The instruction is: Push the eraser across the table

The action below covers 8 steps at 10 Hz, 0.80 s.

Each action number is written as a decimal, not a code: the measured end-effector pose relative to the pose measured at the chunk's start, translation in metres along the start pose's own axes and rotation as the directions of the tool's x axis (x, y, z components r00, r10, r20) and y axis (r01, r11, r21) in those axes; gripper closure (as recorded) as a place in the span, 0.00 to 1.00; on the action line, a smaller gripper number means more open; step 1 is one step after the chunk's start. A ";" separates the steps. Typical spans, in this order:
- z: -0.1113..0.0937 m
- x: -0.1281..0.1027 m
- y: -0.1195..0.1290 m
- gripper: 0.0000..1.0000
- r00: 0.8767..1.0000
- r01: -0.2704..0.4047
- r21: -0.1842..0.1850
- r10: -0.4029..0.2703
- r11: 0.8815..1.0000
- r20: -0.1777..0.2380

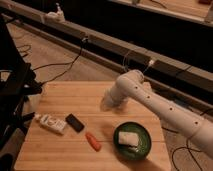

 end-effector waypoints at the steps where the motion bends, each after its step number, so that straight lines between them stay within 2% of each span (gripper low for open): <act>1: 0.007 -0.004 -0.002 1.00 1.000 0.020 0.006 -0.020 1.000 -0.008; 5: 0.008 -0.003 -0.003 1.00 1.000 0.016 0.007 -0.016 1.000 -0.007; 6: 0.009 -0.004 -0.003 1.00 1.000 0.013 0.006 -0.013 1.000 0.001; 8: 0.025 -0.012 -0.003 1.00 0.998 0.031 -0.014 -0.031 0.999 0.050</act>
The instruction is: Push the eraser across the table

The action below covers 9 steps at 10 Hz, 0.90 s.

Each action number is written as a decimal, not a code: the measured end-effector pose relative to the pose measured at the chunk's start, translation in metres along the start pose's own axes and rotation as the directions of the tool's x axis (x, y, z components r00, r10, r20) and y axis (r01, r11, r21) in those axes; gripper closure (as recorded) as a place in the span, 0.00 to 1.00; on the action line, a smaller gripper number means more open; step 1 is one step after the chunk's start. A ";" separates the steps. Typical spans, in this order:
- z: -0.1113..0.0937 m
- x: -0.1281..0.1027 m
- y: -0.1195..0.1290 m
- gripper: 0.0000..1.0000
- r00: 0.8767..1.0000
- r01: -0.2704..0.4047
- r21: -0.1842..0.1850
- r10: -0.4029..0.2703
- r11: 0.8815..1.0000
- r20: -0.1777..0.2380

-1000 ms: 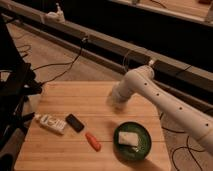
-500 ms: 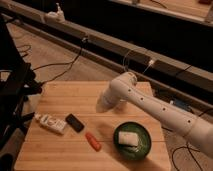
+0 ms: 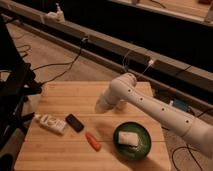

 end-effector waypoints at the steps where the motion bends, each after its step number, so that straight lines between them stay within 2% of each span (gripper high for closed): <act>1: 0.011 -0.005 -0.001 1.00 1.000 0.016 -0.013 -0.016 1.000 0.027; 4: 0.039 -0.006 -0.005 1.00 0.997 0.026 -0.044 -0.022 0.999 0.078; 9: 0.092 -0.017 -0.001 1.00 0.984 0.038 -0.134 -0.014 0.990 0.179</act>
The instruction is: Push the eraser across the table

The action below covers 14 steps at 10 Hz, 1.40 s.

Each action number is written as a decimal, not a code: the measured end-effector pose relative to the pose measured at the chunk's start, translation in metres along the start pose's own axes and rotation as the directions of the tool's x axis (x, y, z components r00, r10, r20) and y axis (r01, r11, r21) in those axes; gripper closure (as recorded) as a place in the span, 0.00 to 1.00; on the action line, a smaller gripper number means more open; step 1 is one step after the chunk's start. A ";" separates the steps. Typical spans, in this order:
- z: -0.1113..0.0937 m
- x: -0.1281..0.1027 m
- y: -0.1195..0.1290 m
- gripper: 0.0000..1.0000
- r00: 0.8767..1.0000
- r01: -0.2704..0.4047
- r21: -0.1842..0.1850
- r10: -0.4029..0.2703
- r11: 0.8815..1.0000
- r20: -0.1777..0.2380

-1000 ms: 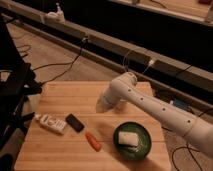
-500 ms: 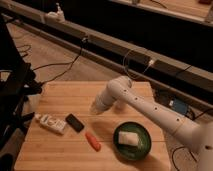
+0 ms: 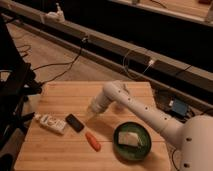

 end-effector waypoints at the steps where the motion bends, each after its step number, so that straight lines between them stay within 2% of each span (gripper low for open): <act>1: 0.012 -0.005 0.000 1.00 1.000 0.011 -0.024 -0.010 1.000 0.022; 4: 0.033 -0.019 -0.001 1.00 0.996 0.040 -0.062 -0.035 0.997 0.082; 7: 0.047 -0.027 0.002 1.00 0.992 0.068 -0.094 -0.058 0.993 0.110; 9: 0.051 -0.040 0.003 1.00 0.986 0.087 -0.101 -0.071 0.991 0.150; 11: 0.053 -0.064 0.006 1.00 0.974 0.124 -0.100 -0.102 0.987 0.205; 12: 0.056 -0.082 0.009 1.00 0.963 0.161 -0.101 -0.134 0.982 0.234; 14: 0.066 -0.100 0.016 1.00 0.951 0.210 -0.113 -0.175 0.971 0.256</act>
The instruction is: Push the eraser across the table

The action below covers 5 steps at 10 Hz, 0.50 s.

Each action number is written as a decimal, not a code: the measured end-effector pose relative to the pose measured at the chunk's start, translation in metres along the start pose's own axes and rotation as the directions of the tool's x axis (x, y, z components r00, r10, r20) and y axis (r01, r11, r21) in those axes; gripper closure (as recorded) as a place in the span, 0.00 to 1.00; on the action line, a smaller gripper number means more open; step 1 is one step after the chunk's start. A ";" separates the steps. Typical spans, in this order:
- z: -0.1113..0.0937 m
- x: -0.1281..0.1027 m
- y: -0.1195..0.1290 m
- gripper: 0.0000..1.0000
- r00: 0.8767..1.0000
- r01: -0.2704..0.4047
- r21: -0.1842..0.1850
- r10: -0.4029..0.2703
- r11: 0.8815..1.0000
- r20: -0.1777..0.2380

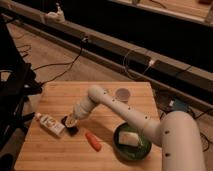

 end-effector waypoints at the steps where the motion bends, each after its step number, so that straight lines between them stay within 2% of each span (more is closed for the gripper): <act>1: 0.007 -0.005 0.000 1.00 1.000 0.015 -0.013 -0.015 1.000 0.008; 3: 0.009 -0.006 -0.002 1.00 1.000 0.028 -0.016 -0.028 0.999 0.004; 5: -0.014 0.001 -0.013 1.00 0.999 0.033 0.031 -0.032 0.999 -0.035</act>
